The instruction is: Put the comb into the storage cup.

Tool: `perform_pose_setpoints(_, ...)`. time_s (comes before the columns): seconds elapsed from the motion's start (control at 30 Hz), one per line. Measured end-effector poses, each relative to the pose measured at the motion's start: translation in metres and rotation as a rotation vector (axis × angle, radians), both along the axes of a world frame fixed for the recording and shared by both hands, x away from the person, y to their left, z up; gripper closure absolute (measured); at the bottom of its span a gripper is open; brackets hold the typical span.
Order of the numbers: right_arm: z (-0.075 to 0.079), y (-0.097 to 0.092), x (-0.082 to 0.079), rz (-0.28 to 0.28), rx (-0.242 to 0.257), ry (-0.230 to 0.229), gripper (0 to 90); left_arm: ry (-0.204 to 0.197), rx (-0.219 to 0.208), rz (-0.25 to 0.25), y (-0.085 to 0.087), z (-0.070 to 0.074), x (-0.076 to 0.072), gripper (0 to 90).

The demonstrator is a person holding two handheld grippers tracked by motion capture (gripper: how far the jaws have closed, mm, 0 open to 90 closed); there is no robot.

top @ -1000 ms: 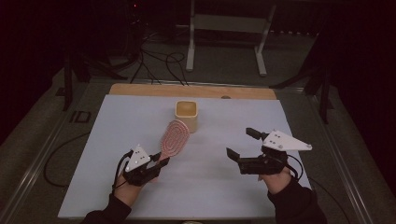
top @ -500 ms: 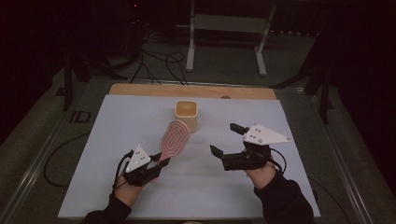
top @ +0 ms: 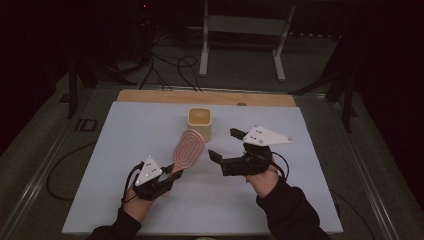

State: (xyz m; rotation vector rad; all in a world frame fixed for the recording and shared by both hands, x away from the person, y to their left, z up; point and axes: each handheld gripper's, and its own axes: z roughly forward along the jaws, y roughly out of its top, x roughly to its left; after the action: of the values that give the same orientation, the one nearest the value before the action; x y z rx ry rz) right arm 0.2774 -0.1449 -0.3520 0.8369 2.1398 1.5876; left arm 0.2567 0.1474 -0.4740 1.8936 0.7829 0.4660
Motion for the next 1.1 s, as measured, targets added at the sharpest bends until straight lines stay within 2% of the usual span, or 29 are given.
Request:
perform_pose_setpoints(0.1, -0.003, 0.008, 0.006, -0.005, 0.03, 0.045, 8.1, 0.005, -0.001, -0.004, 0.0, 0.0, 0.0, 71.3)
perform_pose_setpoints(0.37, -0.013, 0.024, 0.017, -0.025, 0.037, 0.111, 8.1, -0.003, -0.005, -0.009, -0.001, 0.001, -0.001, 71.3)
perform_pose_setpoints(0.4, -0.015, 0.025, 0.019, -0.022, 0.044, 0.122, 8.1, 0.0, -0.007, -0.011, -0.001, 0.001, -0.001, 71.3)
perform_pose_setpoints(0.43, -0.018, 0.028, 0.022, -0.012, 0.064, 0.158, 8.1, -0.004, -0.007, -0.011, -0.001, 0.001, -0.001, 71.3)
perform_pose_setpoints(0.47, -0.018, 0.028, 0.022, -0.012, 0.064, 0.158, 8.1, -0.004, -0.008, -0.013, -0.002, 0.001, -0.001, 71.3)
perform_pose_setpoints(0.5, -0.022, 0.031, 0.025, -0.001, 0.075, 0.182, 8.1, -0.004, -0.007, -0.016, -0.002, 0.001, -0.001, 71.3)
perform_pose_setpoints(0.53, -0.022, 0.031, 0.025, -0.001, 0.075, 0.182, 8.1, -0.009, -0.008, -0.016, -0.002, 0.001, -0.001, 71.3)
perform_pose_setpoints(0.57, -0.024, 0.034, 0.027, 0.019, 0.088, 0.209, 8.2, -0.01, -0.012, -0.017, -0.002, 0.002, -0.001, 71.3)
perform_pose_setpoints(0.63, -0.025, 0.035, 0.028, 0.023, 0.095, 0.218, 8.6, -0.016, -0.021, -0.017, -0.002, 0.002, -0.002, 71.3)
perform_pose_setpoints(0.7, -0.028, 0.038, 0.031, 0.04, 0.11, 0.25, 9.2, -0.018, -0.027, -0.024, -0.002, 0.002, -0.002, 71.3)
perform_pose_setpoints(0.8, -0.031, 0.042, 0.035, 0.05, 0.124, 0.286, 13.1, -0.023, -0.03, -0.022, -0.002, 0.002, -0.002, 71.3)
perform_pose_setpoints(0.83, -0.035, 0.045, 0.037, 0.053, 0.133, 0.311, 15.5, -0.028, -0.03, -0.022, -0.002, 0.002, -0.003, 71.3)
perform_pose_setpoints(0.9, -0.036, 0.046, 0.038, 0.062, 0.131, 0.322, 17.3, -0.029, -0.029, -0.024, -0.003, 0.002, -0.003, 71.3)
perform_pose_setpoints(0.97, -0.038, 0.048, 0.037, 0.058, 0.123, 0.318, 23.5, -0.026, -0.034, -0.028, -0.002, 0.002, -0.003, 71.3)
perform_pose_setpoints(1.1, -0.041, 0.051, 0.038, 0.09, 0.12, 0.344, 34.2, -0.039, -0.033, -0.029, -0.002, 0.002, -0.003, 71.3)
